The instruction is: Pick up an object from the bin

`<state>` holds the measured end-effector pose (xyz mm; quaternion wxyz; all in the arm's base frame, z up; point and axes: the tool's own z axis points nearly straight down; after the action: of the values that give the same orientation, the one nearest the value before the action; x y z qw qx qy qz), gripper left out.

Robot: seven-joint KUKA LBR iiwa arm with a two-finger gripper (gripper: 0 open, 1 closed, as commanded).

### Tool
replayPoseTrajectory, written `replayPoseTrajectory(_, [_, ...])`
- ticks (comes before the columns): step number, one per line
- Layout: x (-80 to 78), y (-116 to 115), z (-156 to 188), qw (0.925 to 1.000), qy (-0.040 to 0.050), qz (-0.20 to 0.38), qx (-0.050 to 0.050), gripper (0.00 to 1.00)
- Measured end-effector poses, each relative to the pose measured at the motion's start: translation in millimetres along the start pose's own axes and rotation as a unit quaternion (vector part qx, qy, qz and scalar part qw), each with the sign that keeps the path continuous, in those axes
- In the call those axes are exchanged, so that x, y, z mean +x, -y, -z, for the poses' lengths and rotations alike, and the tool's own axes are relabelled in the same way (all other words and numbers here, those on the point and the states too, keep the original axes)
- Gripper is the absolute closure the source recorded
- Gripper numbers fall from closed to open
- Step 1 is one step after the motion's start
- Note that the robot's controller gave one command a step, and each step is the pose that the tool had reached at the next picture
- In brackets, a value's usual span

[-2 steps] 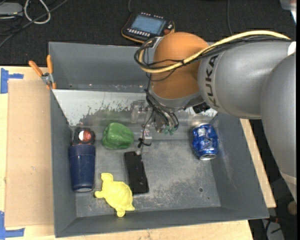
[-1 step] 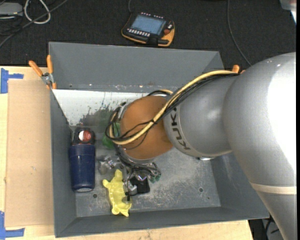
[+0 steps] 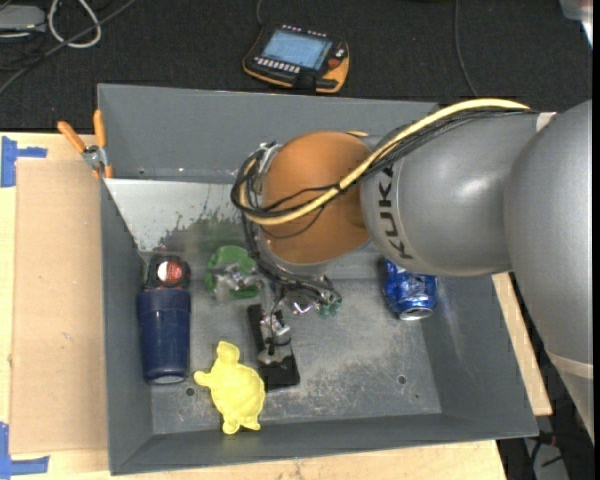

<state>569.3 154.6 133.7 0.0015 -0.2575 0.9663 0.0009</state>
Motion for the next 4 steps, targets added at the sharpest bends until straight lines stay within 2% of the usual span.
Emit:
replayPoseTrajectory(1, [67.2,-47,-35,0.9756,-0.0095,0.219,-0.007,0.00])
replayPoseTrajectory(2, [30.8,-20,-64,0.9798,0.0003,0.200,-0.001,0.00])
replayPoseTrajectory(3, [76.5,-47,-64,0.9921,-0.0070,0.125,-0.005,1.00])
replayPoseTrajectory(4, [76.4,-47,-64,0.9921,-0.0069,0.125,-0.005,1.00])
